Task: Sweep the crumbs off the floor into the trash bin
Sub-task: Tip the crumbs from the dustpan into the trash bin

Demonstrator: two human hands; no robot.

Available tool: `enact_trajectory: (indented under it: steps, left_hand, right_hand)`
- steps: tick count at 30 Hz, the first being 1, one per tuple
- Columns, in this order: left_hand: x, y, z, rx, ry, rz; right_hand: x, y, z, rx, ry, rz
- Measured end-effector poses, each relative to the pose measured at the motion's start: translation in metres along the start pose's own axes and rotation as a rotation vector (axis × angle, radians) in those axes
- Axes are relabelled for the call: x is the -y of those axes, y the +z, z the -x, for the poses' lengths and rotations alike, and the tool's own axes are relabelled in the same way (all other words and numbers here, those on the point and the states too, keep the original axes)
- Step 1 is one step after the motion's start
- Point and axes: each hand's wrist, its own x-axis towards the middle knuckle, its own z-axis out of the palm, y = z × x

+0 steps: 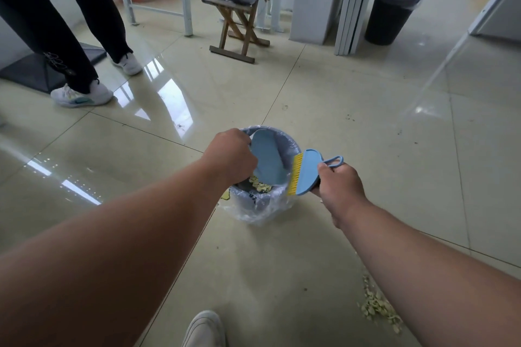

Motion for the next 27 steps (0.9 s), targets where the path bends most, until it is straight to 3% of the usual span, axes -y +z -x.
enact_trajectory:
  steps: [3, 8, 19, 23, 27]
  left_hand:
    - [-0.013, 0.005, 0.004, 0.004, 0.088, 0.108]
    - [-0.039, 0.019, 0.017, 0.054, 0.093, 0.358]
    - [-0.074, 0.125, 0.053, 0.188, 0.155, 0.258]
    - [-0.053, 0.175, 0.059, 0.267, 0.06, 0.258]
    - [-0.029, 0.206, 0.058, 0.243, -0.02, 0.227]
  right_hand:
    - [0.006, -0.022, 0.005, -0.069, 0.012, -0.106]
    - [0.016, -0.079, 0.009, -0.248, 0.005, -0.19]
    - [-0.054, -0.174, 0.017, -0.36, 0.168, -0.259]
    - [-0.105, -0.179, 0.013, -0.349, 0.281, -0.224]
    - [-0.151, -0.171, 0.001, -0.322, 0.36, -0.154]
